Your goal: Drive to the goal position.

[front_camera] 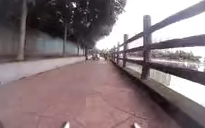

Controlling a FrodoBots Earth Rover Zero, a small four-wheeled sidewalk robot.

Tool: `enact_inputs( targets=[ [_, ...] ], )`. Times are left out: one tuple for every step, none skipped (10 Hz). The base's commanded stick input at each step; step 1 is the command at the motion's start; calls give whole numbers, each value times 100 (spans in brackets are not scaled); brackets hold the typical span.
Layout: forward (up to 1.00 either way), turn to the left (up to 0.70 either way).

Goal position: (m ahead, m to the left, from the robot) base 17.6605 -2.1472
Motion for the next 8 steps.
enact_inputs(
  targets=[
    [70,0],
    [70,0],
    [70,0],
    [70,0],
    [70,0],
    [70,0],
    [70,0],
    [70,0]
  ],
)
